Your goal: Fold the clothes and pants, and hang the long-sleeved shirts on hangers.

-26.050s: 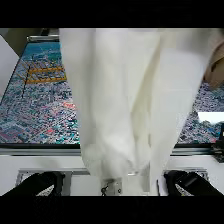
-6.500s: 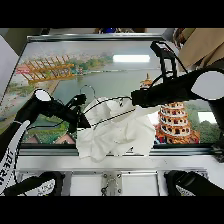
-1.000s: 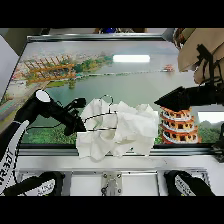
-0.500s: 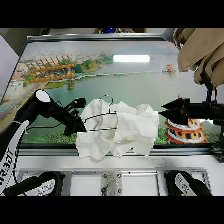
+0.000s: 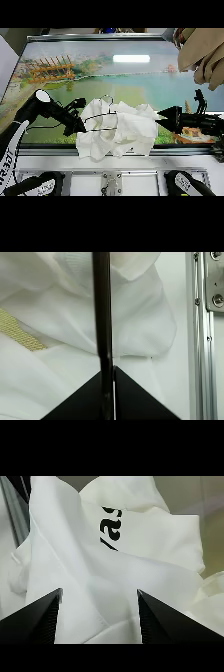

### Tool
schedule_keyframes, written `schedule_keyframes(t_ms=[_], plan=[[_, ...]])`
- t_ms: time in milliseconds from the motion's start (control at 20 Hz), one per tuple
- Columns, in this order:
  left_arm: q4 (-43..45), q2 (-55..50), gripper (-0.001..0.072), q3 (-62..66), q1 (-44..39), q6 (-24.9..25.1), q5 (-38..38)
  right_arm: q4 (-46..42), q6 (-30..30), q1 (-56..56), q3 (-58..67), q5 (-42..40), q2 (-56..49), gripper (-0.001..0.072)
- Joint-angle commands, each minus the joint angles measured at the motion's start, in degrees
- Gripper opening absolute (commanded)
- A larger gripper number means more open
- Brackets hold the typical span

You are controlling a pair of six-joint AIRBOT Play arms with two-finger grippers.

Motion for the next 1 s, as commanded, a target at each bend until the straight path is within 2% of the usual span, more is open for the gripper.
schedule_keyframes(t_ms=[0,300,550,950], plan=[[0.0,0.0,0.0017,0.0,0.0,0.0,0.0,0.8,-3.3,1.3,-0.7,1.6,-3.4,0.0517],[0.0,0.0,0.0017,0.0,0.0,0.0,0.0,1.1,-5.0,11.4,-0.7,0.2,-7.4,0.0517],[0.0,0.0,0.0017,0.0,0.0,0.0,0.0,7.0,-4.7,18.6,-0.7,-3.5,-9.6,0.0517],[-0.1,0.0,0.0018,0.0,0.0,0.0,0.0,7.4,-3.7,23.5,-0.7,-5.8,-10.4,0.0517]])
